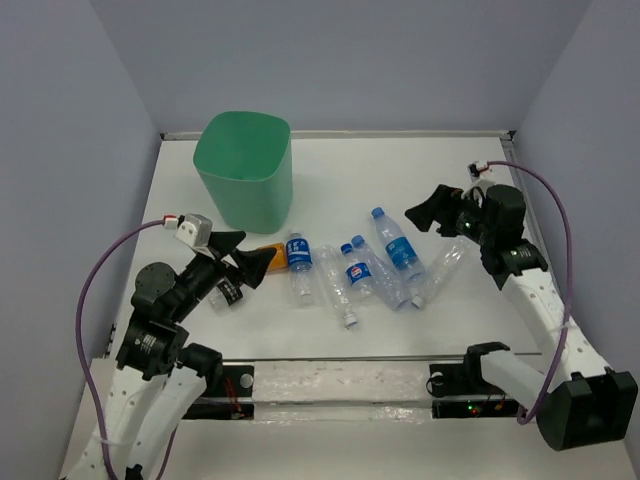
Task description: Put the plastic bottles in the bin
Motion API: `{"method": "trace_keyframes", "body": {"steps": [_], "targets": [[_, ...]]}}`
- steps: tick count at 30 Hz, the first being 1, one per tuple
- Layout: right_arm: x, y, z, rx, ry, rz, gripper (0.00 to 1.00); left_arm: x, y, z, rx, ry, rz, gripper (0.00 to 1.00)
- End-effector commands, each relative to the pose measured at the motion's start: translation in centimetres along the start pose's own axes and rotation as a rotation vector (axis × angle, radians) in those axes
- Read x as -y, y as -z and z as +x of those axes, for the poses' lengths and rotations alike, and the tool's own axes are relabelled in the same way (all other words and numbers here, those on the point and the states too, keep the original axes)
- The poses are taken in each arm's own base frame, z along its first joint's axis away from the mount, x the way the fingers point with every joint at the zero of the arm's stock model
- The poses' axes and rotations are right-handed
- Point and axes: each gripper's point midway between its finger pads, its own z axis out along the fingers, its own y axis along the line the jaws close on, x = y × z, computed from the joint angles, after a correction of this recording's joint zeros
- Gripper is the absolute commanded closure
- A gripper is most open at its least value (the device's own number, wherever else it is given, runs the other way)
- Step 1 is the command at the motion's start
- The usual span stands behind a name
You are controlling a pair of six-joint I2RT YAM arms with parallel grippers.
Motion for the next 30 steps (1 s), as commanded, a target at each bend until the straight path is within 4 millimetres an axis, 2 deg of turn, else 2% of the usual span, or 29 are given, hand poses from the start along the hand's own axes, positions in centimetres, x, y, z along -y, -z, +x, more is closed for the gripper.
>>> {"method": "trace_keyframes", "body": {"steps": [1,7,10,15,17,18,20,24,26,29,30], "targets": [[-0.3,-2.1,-0.9,-0.007,0.134,0.09,0.07,0.4,-0.4,-0.9,0.037,-0.027,0.028,0.01],[1.5,-6.1,1.5,-0.126,0.223,0.209,0.07,-0.4,-0.9,0.8,-0.015,0.01,0.002,0.01],[2.9,-8.1,2.7,-0.183,0.262,0.273,0.07,-1.0,-1.0,1.0,-0.02,0.023,-0.031,0.01],[4.3,-11.4,5.4,-0.307,0.316,0.307,0.09,-1.4,-1.6,2.0,-0.062,0.037,-0.042,0.01],[5.2,-12.1,6.5,-0.362,0.341,0.342,0.11,-1.7,-1.8,2.4,-0.08,0.043,-0.052,0.01],[6.3,-12.8,7.4,-0.397,0.357,0.368,0.11,-1.7,-1.9,2.3,-0.08,0.042,-0.052,0.01],[7.3,-13.4,7.2,-0.416,0.379,0.417,0.11,-1.9,-1.9,2.6,-0.088,0.044,-0.056,0.01],[9.1,-14.7,8.8,-0.514,0.42,0.458,0.11,-2.1,-1.9,2.6,-0.087,0.045,-0.069,0.01],[10.2,-15.3,9.6,-0.548,0.433,0.485,0.18,-2.3,-1.9,2.6,-0.089,0.046,-0.081,0.01],[10.9,-15.6,9.4,-0.554,0.454,0.52,0.24,-2.4,-1.9,2.7,-0.091,0.046,-0.085,0.01],[11.0,-15.8,8.5,-0.529,0.463,0.54,0.36,-2.4,-1.9,2.6,-0.089,0.044,-0.084,0.01]]}}
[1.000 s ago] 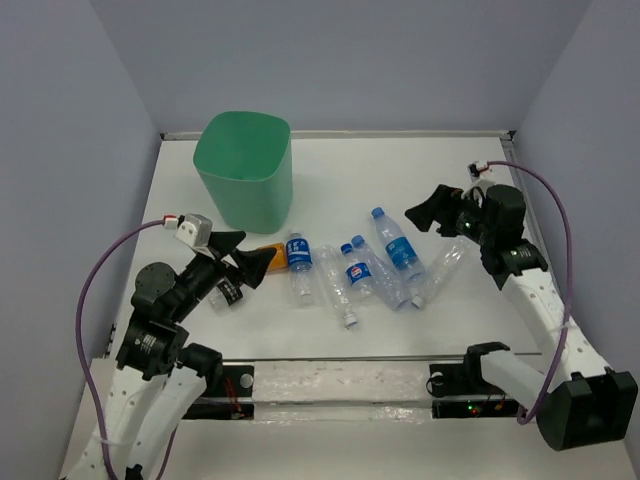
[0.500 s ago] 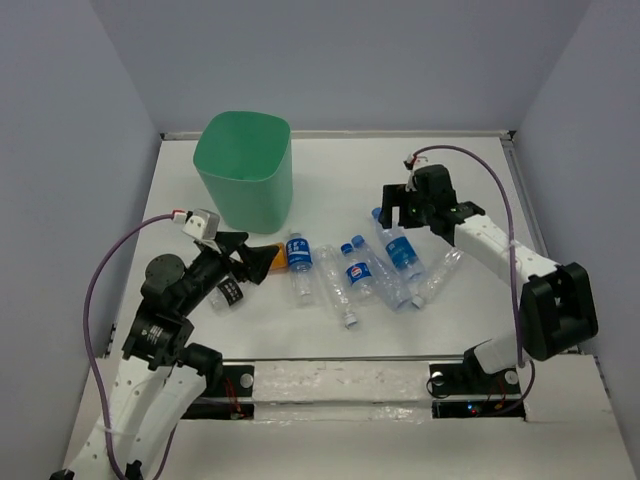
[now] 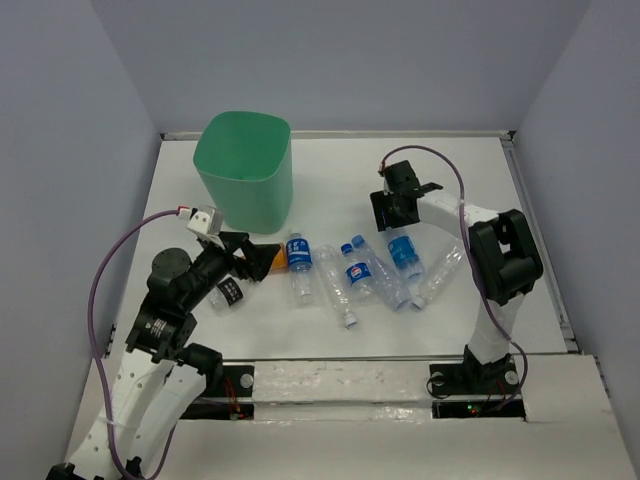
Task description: Put the plastic bottles in the bin
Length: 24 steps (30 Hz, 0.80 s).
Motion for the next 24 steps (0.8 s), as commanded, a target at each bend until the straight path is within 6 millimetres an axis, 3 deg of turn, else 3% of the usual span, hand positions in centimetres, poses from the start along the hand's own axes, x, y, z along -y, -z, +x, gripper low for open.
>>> {"method": "trace_keyframes", "body": {"steps": [1,6,7,8,9,10,12,13,14,15,16,17,20,23,24], "targets": [[1.6,1.3,-2.8,0.053,0.037,0.099,0.42,0.0,-0.2,-0.4,0.016,0.001,-0.001,0.01],[1.0,5.7,-8.0,0.219,0.037,0.099,0.54,-0.1,-0.1,-0.5,0.023,0.002,-0.01,0.01],[1.0,8.3,-10.6,0.303,0.025,0.089,0.55,-0.4,-0.1,-0.6,0.026,0.001,-0.023,0.01],[-0.5,9.7,-11.7,0.35,0.038,0.048,0.55,-0.5,-0.1,-0.6,0.027,0.001,-0.029,0.01],[-1.4,12.8,-14.4,0.454,0.03,0.008,0.56,-0.8,0.1,-0.9,0.041,0.001,-0.052,0.01],[-2.5,14.4,-15.6,0.507,0.029,-0.031,0.58,-1.0,0.2,-1.1,0.048,0.002,-0.064,0.01],[-6.1,18.2,-18.0,0.617,0.047,-0.161,0.59,-1.8,0.4,-1.3,0.058,0.013,-0.109,0.01],[-7.5,21.6,-20.6,0.729,0.03,-0.227,0.59,-2.6,0.7,-1.8,0.083,0.018,-0.163,0.01],[-9.1,23.3,-21.8,0.783,0.034,-0.29,0.59,-3.2,0.9,-1.8,0.086,0.025,-0.2,0.01],[-11.3,25.2,-22.6,0.839,0.04,-0.338,0.59,-3.7,1.1,-2.0,0.097,0.039,-0.232,0.01],[-13.6,28.1,-24.8,0.948,0.033,-0.374,0.59,-4.5,1.5,-2.3,0.114,0.046,-0.283,0.01],[-13.7,29.1,-26.1,0.996,0.029,-0.375,0.59,-5.1,1.8,-2.5,0.127,0.053,-0.319,0.01],[-18.1,33.2,-29.2,1.155,0.022,-0.505,0.6,-5.6,2.1,-2.5,0.144,0.075,-0.354,0.01],[-23.0,34.9,-32.3,1.252,0.024,-0.689,0.63,-5.5,1.7,-2.1,0.132,0.092,-0.34,0.01],[-23.7,34.9,-32.9,1.264,0.015,-0.719,0.63,-5.7,1.4,-1.6,0.113,0.1,-0.347,0.01]]}}
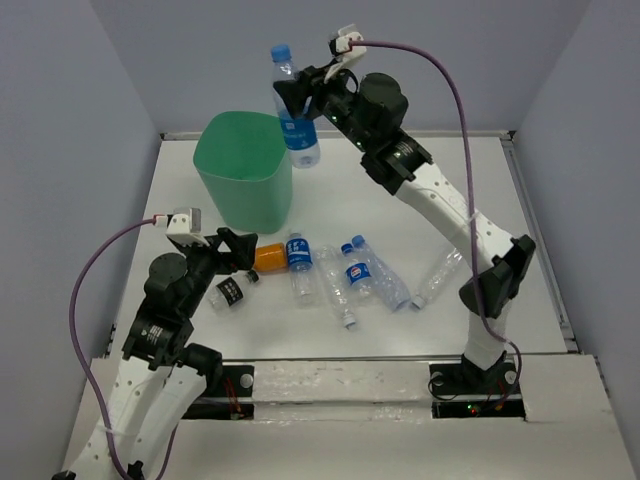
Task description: Put the plastic bottles in the bin
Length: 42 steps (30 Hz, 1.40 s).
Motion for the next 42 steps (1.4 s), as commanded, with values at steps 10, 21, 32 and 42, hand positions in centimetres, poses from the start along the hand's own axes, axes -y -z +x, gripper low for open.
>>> {"method": "trace_keyframes", "body": {"steps": [10,21,32,42], "targets": [[-7.4,-8.8,-0.6,0.338,-0.168,-0.323,0.67,2.7,-0.8,4.5,-0.171,0.235,0.103,0.01],[-8.4,-8.9,4.3,0.266,-0.157,-0.321,0.17,3.9,-2.4,9.0,-0.311,0.315,0.155,0.01],[2.7,9.6,10.1,-0.079,-0.11,0.068,0.18,3.3,-5.2,14.0,-0.36,0.284,-0.061,0.07],[13.6,27.7,21.2,-0.242,-0.32,0.575,0.29,2.0,-8.2,17.1,-0.383,0.182,-0.221,0.09]]}}
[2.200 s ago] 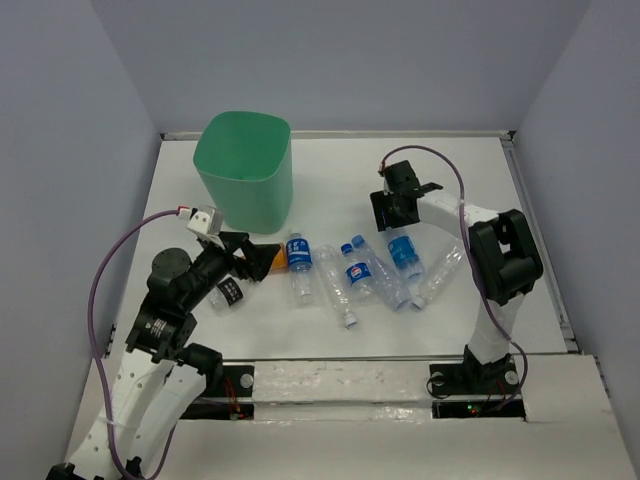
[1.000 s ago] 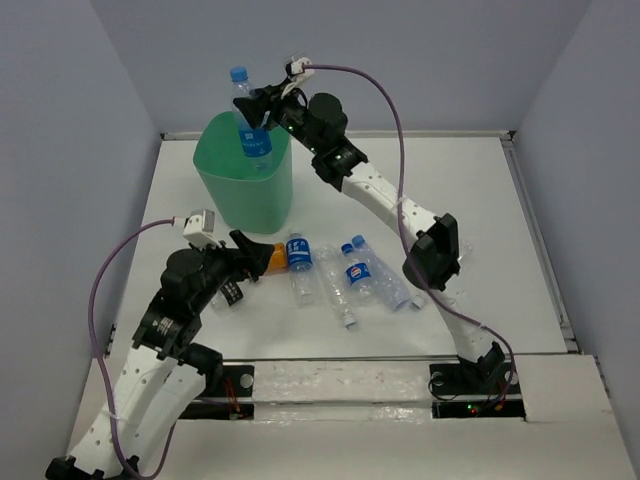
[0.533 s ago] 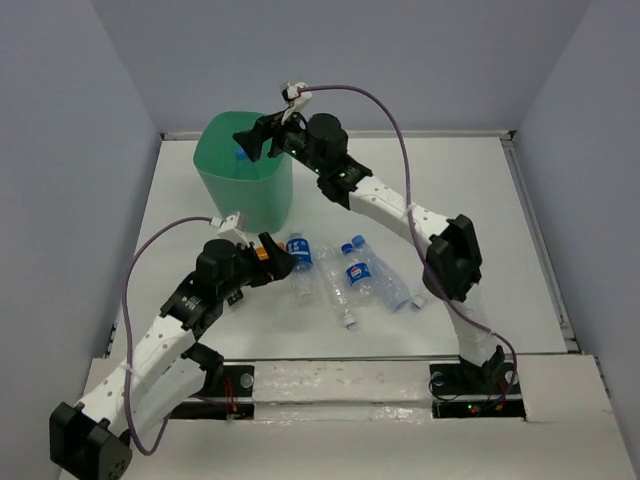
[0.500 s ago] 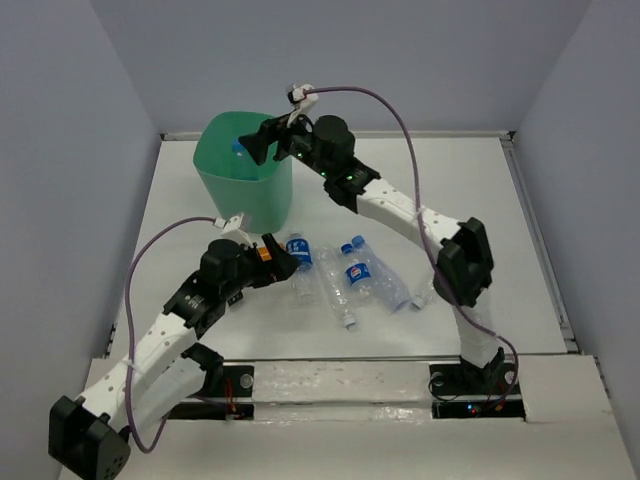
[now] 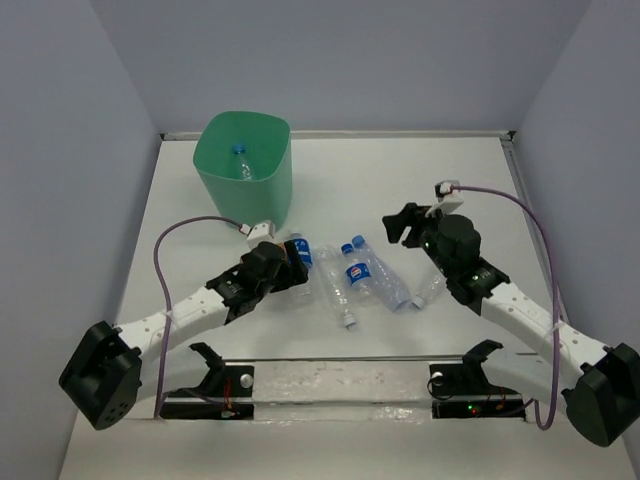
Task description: Put the plastic bottles in the bin
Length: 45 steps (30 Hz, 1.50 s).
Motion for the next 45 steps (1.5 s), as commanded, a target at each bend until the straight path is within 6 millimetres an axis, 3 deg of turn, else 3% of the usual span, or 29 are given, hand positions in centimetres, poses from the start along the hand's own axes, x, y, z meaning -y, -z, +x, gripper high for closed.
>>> {"method": "trace_keyframes", "body": {"steps": [1,4,8,13,16,20,27,32,35,36,38,45], "targets": [[6.3,3.8,3.8,-0.036,-0.095,0.273,0.27,1.0,-1.7,-2.5,0.099,0.014,-0.046,0.09],[10.5,6.5,5.1,-0.038,-0.103,0.485,0.11,1.1,-2.4,-2.5,0.1,0.013,-0.06,0.1],[14.4,9.6,6.2,0.001,-0.139,0.698,0.01,1.0,-2.9,-2.6,0.108,0.0,-0.076,0.1],[15.6,10.3,5.5,0.049,-0.144,0.774,0.02,0.8,-3.8,-1.7,0.075,-0.019,-0.08,0.1],[18.7,11.1,6.0,0.055,-0.137,0.922,0.02,0.5,-4.2,-0.8,0.055,-0.023,-0.077,0.1],[21.2,11.6,5.9,0.047,-0.207,1.006,0.02,0.6,-4.7,-0.1,0.028,-0.036,-0.065,0.09],[21.9,9.3,6.3,-0.015,-0.227,0.946,0.02,0.4,-5.1,0.5,0.017,-0.052,-0.061,0.12],[22.7,7.0,8.3,-0.087,-0.273,0.94,0.03,0.6,-4.9,0.5,0.013,-0.044,-0.042,0.3],[23.6,6.1,9.8,-0.133,-0.282,0.989,0.1,0.6,-4.7,0.8,0.003,-0.05,-0.034,0.4],[23.8,5.9,9.9,-0.136,-0.284,0.996,0.17,0.6,-4.6,0.9,-0.003,-0.051,-0.033,0.47],[23.6,5.6,9.5,-0.115,-0.291,0.981,0.28,0.8,-4.1,0.9,-0.007,-0.054,-0.015,0.51],[22.4,7.3,4.6,0.044,-0.253,0.933,0.43,2.8,-1.0,-1.1,0.021,-0.063,0.079,0.6]]}}
